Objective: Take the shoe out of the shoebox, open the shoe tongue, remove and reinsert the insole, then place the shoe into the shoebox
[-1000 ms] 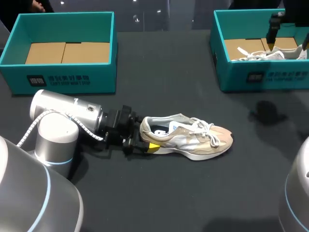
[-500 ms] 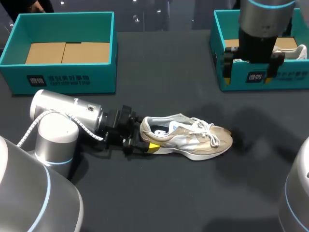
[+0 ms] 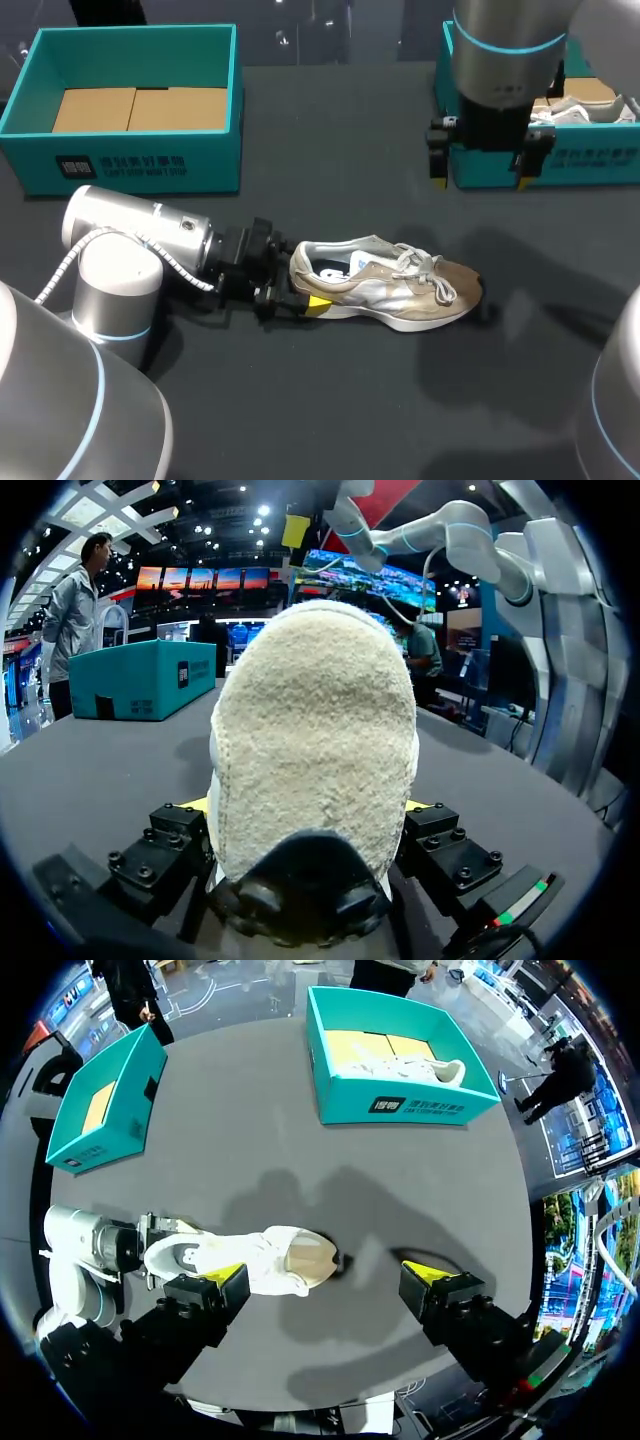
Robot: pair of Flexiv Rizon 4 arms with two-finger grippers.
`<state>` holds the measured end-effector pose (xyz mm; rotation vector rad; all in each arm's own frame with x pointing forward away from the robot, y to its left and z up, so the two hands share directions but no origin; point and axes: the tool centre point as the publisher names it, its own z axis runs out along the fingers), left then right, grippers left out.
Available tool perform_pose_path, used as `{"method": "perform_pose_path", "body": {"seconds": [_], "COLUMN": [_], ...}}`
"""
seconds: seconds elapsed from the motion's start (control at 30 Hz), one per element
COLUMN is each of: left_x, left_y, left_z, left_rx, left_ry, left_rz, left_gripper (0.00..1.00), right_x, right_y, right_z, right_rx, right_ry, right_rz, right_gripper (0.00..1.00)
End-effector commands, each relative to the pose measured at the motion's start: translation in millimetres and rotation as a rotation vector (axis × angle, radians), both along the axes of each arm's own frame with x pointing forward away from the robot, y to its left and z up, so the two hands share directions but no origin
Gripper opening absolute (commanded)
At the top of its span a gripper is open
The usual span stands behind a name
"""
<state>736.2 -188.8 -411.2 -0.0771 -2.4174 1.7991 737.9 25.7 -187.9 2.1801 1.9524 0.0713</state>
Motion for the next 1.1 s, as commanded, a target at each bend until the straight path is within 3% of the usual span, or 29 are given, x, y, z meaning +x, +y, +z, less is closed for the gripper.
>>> {"method": "perform_pose_path", "body": {"seconds": [0.03,0.17,0.4,0.57,0.63,1.03,1.1], "left_x": [-0.8,-0.8,-0.8,-0.8,-0.8,-0.8,-0.8], "left_y": [-1.2,-1.2,-1.2,-1.2,-1.2,-1.2,-1.2], "left_z": [-1.9,-1.9,-1.9,-1.9,-1.9,-1.9,-1.9], "left_rx": [-0.001,-0.001,-0.001,-0.001,-0.001,-0.001,-0.001], "left_ry": [0.000,0.000,0.000,0.000,0.000,0.000,0.000], "left_rz": [0.001,0.001,0.001,0.001,0.001,0.001,0.001], "left_gripper": [0.00,0.00,0.00,0.00,0.00,0.00,0.00], "right_x": [0.6,6.9,1.7,-10.2,-18.2,-18.2,-19.3], "right_y": [0.4,23.7,73.7,94.8,98.6,98.6,108.5], "right_z": [-1.3,-12.6,-33.8,-38.5,-41.6,-41.6,-52.4], "right_rx": [0.000,-0.103,-0.136,-0.115,-0.119,-0.119,-0.146], "right_ry": [0.000,0.054,0.076,0.065,0.090,0.090,0.094], "right_rz": [-0.001,-0.022,-0.022,-0.038,-0.050,-0.050,-0.070], "right_gripper": [1.00,1.00,1.00,1.00,1.00,1.00,1.00]}}
